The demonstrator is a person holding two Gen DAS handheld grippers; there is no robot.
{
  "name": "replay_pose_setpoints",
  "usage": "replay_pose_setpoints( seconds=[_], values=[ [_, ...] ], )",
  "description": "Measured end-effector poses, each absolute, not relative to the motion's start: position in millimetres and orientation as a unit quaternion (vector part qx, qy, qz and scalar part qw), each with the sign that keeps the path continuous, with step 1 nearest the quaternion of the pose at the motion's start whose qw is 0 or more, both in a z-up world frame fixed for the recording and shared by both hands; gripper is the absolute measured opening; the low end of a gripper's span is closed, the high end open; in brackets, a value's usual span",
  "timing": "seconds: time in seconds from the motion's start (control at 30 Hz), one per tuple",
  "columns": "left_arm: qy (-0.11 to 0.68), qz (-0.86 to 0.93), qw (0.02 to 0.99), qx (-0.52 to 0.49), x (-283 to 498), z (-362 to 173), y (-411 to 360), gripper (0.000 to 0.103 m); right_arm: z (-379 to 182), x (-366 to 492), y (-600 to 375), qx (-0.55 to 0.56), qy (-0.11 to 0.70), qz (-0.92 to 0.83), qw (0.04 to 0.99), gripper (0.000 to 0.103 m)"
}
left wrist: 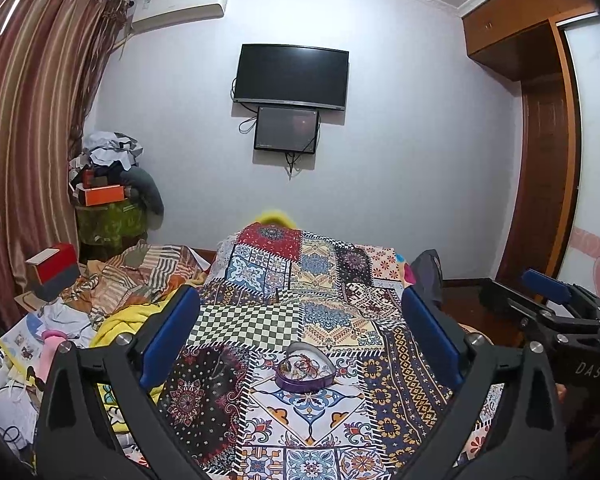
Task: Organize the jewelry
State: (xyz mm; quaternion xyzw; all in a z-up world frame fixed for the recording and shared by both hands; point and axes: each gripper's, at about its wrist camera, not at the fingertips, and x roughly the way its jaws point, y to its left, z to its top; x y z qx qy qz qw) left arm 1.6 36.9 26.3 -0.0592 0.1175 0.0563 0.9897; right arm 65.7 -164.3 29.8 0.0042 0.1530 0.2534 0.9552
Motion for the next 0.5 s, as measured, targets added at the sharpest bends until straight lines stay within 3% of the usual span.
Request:
replay_pose_setpoints(
  seconds=[0.5],
  values=[
    [0.124,0.057,0.989,-0.061,3.9,23.6,37.4,0.102,30.0,65.8,-162.4,0.003,0.156,0.253,0.955,0.101]
  ],
)
